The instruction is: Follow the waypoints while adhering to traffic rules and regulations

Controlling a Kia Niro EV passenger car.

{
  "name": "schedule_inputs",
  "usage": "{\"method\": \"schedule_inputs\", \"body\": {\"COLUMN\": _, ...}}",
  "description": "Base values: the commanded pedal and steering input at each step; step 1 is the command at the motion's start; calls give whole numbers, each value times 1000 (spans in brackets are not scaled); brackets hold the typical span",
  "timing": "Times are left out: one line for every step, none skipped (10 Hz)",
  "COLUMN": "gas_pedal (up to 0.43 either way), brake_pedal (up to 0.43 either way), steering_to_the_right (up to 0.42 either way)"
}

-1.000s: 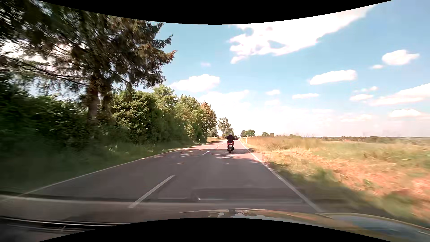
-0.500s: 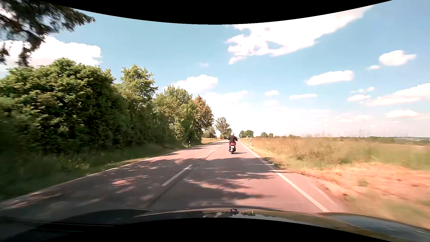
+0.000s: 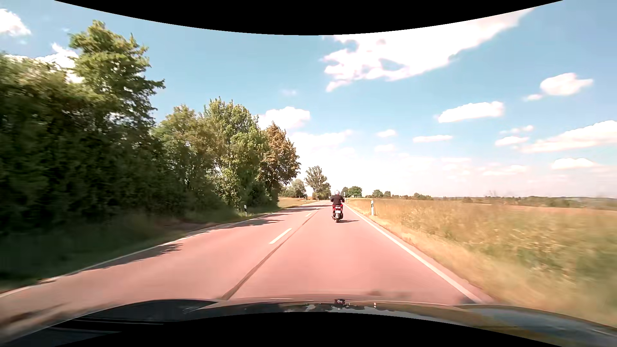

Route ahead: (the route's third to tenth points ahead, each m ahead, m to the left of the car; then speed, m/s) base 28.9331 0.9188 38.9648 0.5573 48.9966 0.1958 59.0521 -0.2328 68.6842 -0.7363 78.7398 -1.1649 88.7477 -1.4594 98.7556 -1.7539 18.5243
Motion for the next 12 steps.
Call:
{"method": "schedule_inputs", "body": {"gas_pedal": 150, "brake_pedal": 12, "steering_to_the_right": 9}}
{"method": "schedule_inputs", "body": {"gas_pedal": 130, "brake_pedal": 12, "steering_to_the_right": 12}}
{"method": "schedule_inputs", "body": {"gas_pedal": 118, "brake_pedal": 12, "steering_to_the_right": 13}}
{"method": "schedule_inputs", "body": {"gas_pedal": 118, "brake_pedal": 12, "steering_to_the_right": 12}}
{"method": "schedule_inputs", "body": {"gas_pedal": 118, "brake_pedal": 12, "steering_to_the_right": 12}}
{"method": "schedule_inputs", "body": {"gas_pedal": 118, "brake_pedal": 12, "steering_to_the_right": 12}}
{"method": "schedule_inputs", "body": {"gas_pedal": 118, "brake_pedal": 12, "steering_to_the_right": 12}}
{"method": "schedule_inputs", "body": {"gas_pedal": 118, "brake_pedal": 12, "steering_to_the_right": 12}}
{"method": "schedule_inputs", "body": {"gas_pedal": 87, "brake_pedal": 12, "steering_to_the_right": 12}}
{"method": "schedule_inputs", "body": {"gas_pedal": 59, "brake_pedal": 12, "steering_to_the_right": 12}}
{"method": "schedule_inputs", "body": {"gas_pedal": 59, "brake_pedal": 12, "steering_to_the_right": 11}}
{"method": "schedule_inputs", "body": {"gas_pedal": 59, "brake_pedal": 12, "steering_to_the_right": 9}}
